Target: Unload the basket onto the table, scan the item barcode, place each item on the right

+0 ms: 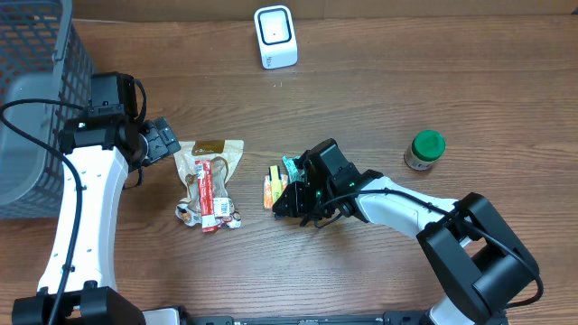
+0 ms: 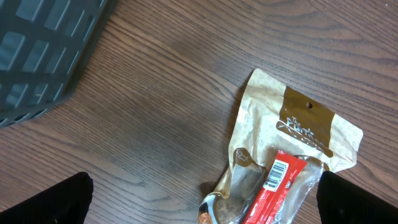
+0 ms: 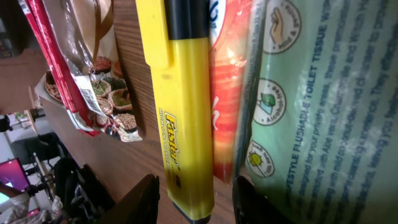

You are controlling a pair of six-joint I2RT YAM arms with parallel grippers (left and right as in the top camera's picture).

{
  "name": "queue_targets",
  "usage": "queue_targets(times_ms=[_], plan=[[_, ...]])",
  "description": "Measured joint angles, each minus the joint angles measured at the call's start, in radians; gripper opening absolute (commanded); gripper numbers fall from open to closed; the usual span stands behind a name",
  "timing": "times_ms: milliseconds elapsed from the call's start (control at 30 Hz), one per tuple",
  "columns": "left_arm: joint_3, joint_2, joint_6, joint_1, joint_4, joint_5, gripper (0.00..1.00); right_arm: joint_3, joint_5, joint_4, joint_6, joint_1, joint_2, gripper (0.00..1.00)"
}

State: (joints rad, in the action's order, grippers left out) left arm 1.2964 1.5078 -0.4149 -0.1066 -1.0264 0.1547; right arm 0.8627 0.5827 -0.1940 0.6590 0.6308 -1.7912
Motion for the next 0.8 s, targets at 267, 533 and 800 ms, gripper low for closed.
queue_targets(times_ms=[267, 533, 800], plan=[[0.0, 0.0, 0.0, 0.0, 0.0, 0.0, 1.0, -0.033, -0.015, 0.064, 0.041, 0.004, 0.0, 0.4], [0.0, 0.0, 0.0, 0.0, 0.0, 0.0, 1.0, -0.035, -0.025, 0.093, 0.064, 0.032, 0.0, 0.39], [0.0, 0.0, 0.0, 0.0, 0.0, 0.0, 1.0, -0.035, -0.031, 0.096, 0.091, 0.033, 0.0, 0.37]])
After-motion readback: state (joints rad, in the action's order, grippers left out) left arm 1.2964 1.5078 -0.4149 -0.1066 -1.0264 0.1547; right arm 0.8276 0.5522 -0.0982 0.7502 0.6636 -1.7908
